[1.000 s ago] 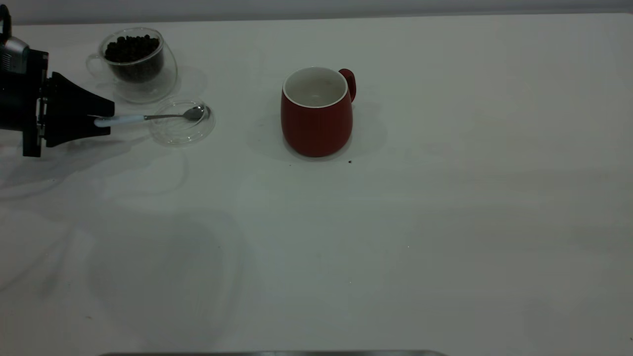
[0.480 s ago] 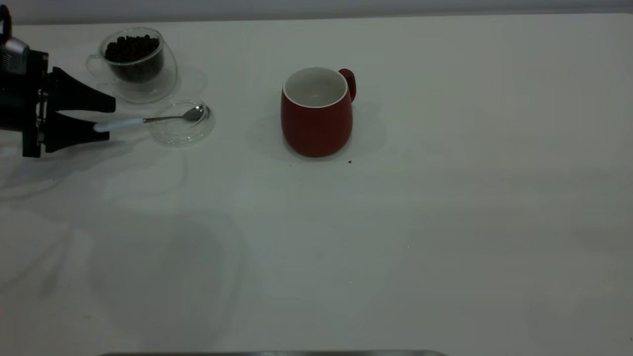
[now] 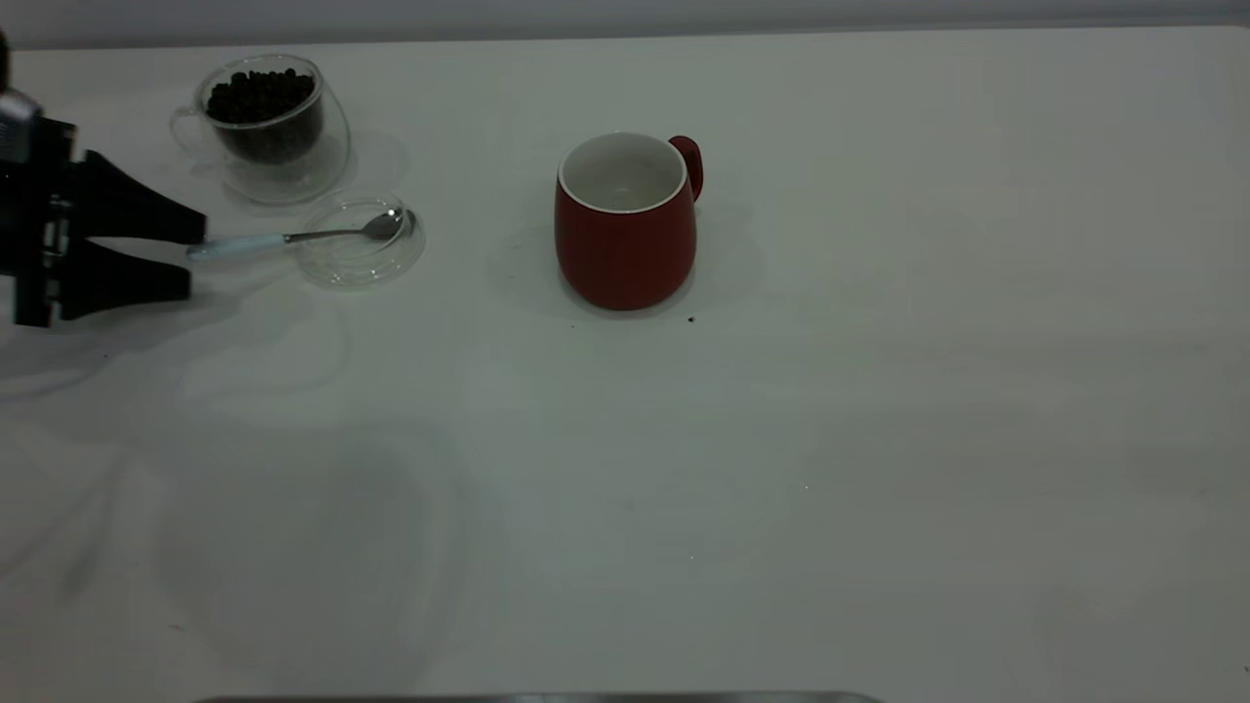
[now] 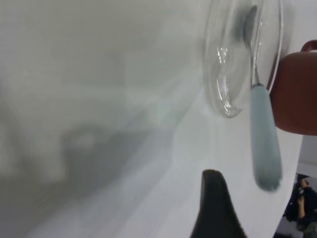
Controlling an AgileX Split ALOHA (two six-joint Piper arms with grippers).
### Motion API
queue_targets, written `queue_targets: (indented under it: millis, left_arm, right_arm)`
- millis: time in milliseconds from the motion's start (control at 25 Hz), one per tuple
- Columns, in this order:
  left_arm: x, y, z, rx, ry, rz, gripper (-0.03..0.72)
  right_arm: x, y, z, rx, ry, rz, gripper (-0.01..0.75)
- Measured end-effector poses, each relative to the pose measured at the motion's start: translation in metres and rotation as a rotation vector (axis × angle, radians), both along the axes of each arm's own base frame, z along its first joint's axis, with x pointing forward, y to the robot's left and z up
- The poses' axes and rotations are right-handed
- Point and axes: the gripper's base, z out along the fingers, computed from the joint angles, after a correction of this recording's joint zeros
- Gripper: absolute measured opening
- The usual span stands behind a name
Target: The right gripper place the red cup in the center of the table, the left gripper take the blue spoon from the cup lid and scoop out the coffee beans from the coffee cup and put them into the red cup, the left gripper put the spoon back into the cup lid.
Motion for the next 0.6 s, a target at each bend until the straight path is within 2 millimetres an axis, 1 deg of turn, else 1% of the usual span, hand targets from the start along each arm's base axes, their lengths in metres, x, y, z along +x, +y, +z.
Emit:
queue_targets:
  millis: [80, 200, 360, 480, 600]
  left_arm:
    - [-0.002, 0.009, 0.007, -0.013, -0.01, 0.009, 0.558]
    - [-0.006, 0.029, 0.024, -0.001, -0.019, 0.031, 0.558]
    - [-0.012, 0.059, 0.056, 0.029, 0.014, 0.111, 0.558]
    - [-0.011, 0.074, 0.1, 0.041, -0.045, 0.166, 0.552]
    - [-0.006, 0.074, 0.165, 0.033, -0.173, 0.223, 0.529]
  right_arm:
    - [0.0, 0.0, 0.0, 0.0, 0.0, 0.0, 0.243]
    - [0.0, 0.0, 0.0, 0.0, 0.0, 0.0, 0.243]
    - [0.0, 0.0, 0.0, 0.0, 0.0, 0.0, 0.243]
    - [0.0, 0.0, 0.0, 0.0, 0.0, 0.0, 0.243]
    - [0.0, 0.0, 0.0, 0.0, 0.0, 0.0, 0.243]
